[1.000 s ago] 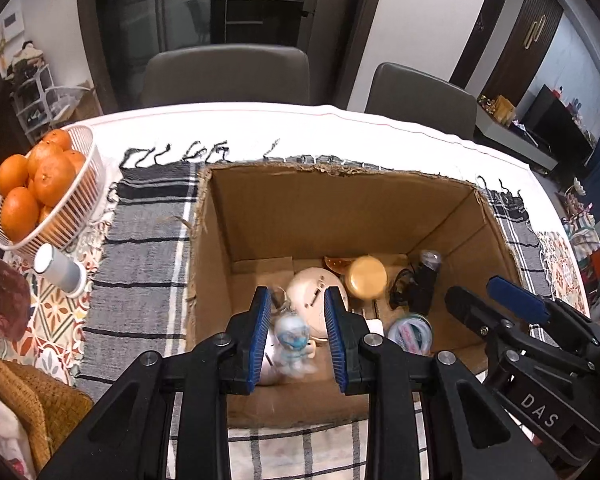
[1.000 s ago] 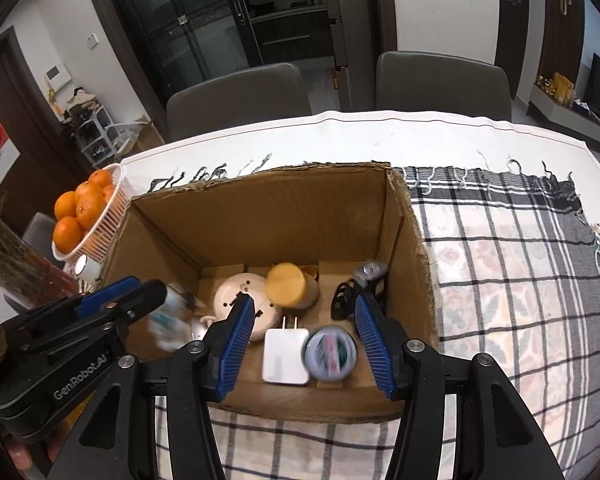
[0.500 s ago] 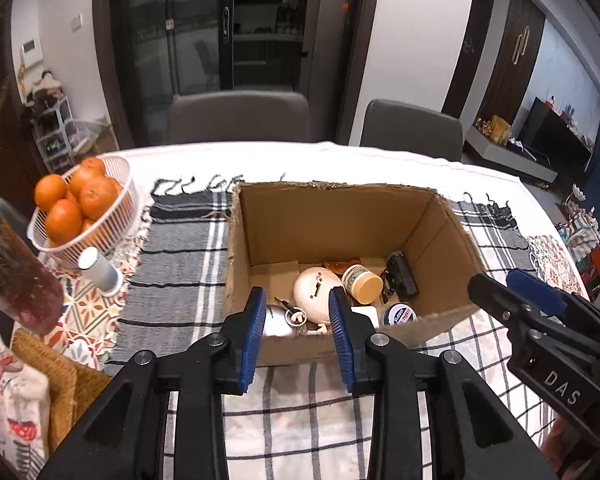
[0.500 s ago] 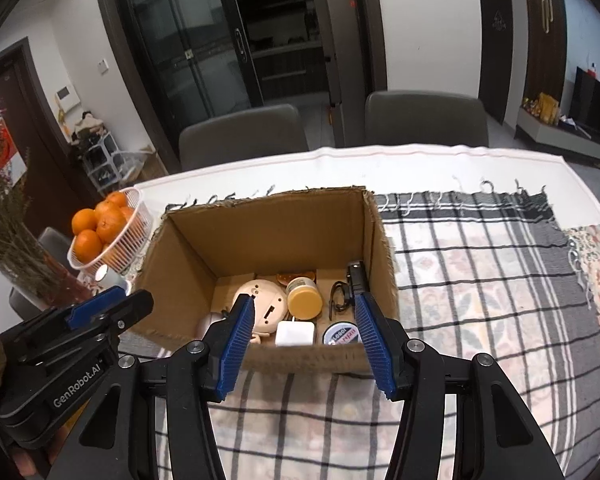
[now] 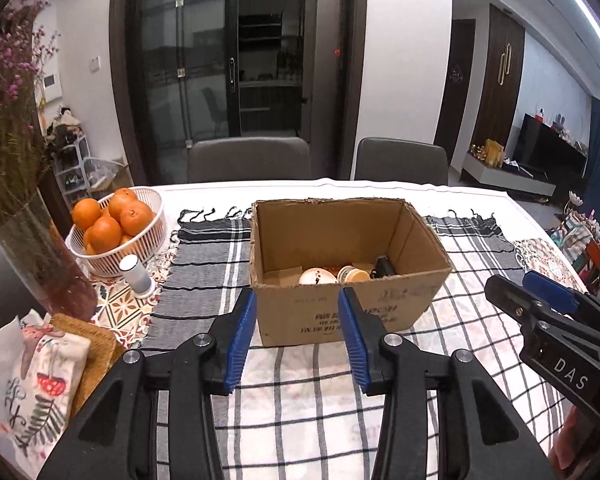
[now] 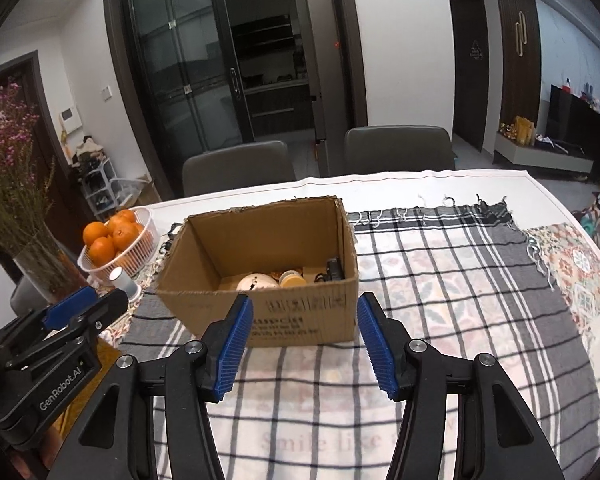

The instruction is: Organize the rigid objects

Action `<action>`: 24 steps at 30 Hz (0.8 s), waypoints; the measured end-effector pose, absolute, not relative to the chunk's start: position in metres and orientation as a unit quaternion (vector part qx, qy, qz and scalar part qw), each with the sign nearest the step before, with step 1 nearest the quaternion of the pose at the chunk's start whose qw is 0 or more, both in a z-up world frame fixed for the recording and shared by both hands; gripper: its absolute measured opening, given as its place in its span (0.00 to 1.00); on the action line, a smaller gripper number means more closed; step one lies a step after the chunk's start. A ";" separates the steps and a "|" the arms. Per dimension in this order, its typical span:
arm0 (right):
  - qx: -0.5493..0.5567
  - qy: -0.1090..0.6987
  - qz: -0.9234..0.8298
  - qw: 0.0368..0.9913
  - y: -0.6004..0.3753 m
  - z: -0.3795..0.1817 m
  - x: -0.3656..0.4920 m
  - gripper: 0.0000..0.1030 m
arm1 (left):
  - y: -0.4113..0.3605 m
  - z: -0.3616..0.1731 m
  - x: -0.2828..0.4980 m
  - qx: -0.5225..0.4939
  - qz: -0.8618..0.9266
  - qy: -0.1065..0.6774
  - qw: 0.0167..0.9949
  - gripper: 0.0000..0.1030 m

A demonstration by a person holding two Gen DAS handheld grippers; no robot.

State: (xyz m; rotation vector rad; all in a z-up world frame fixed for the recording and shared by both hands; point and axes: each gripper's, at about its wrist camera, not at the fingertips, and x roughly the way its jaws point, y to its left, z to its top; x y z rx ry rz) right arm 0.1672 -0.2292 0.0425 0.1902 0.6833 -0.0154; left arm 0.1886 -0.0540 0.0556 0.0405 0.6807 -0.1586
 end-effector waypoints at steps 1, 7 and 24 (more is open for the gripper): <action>0.093 0.332 -0.010 0.939 -0.229 0.043 0.162 0.57 | -0.055 0.057 0.184 0.021 -0.077 0.329 0.941 0.45; 0.094 0.320 -0.030 0.942 -0.234 0.042 0.131 0.69 | -0.056 0.059 0.158 0.021 -0.070 0.307 0.949 0.59; 0.085 0.288 -0.051 0.953 -0.238 0.057 0.071 0.81 | -0.052 0.075 0.097 0.032 -0.050 0.248 0.967 0.96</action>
